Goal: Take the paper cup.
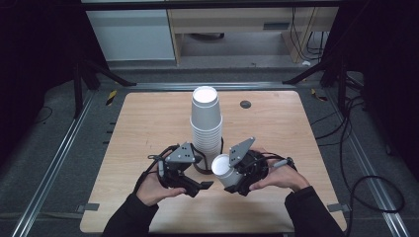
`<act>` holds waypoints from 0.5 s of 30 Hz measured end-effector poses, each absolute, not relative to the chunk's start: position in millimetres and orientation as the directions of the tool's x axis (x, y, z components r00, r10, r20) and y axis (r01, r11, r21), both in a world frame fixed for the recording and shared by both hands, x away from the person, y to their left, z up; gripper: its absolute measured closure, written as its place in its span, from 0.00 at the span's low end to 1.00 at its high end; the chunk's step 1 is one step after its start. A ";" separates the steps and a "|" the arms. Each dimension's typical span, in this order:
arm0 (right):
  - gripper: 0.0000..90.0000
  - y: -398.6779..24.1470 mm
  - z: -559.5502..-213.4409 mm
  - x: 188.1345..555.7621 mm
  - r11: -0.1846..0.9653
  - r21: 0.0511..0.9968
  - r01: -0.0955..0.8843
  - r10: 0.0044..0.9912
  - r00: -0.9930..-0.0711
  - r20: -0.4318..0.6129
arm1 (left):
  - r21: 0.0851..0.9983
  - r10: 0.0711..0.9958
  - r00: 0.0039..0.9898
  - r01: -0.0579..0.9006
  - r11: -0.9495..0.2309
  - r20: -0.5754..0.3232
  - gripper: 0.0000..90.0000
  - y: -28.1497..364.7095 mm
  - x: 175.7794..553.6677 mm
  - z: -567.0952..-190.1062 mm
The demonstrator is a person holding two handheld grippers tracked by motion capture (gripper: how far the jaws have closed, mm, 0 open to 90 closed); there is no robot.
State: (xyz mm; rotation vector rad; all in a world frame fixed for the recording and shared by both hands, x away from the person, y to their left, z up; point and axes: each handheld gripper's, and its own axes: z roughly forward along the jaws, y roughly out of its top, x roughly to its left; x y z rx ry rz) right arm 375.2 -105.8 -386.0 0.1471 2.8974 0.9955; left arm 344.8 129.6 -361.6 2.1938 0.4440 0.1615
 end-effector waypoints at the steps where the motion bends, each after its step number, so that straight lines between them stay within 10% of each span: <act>1: 0.16 -105.8 -386.0 375.2 0.785 0.616 0.066 0.115 -0.993 -0.039 | 0.787 0.370 0.928 0.258 -0.560 -0.040 0.16 129.6 344.8 -361.6; 15: 0.16 -96.7 -387.2 374.8 0.797 0.602 0.047 0.091 -0.995 -0.043 | 0.786 0.343 0.938 0.242 -0.569 -0.041 0.14 120.2 344.5 -362.5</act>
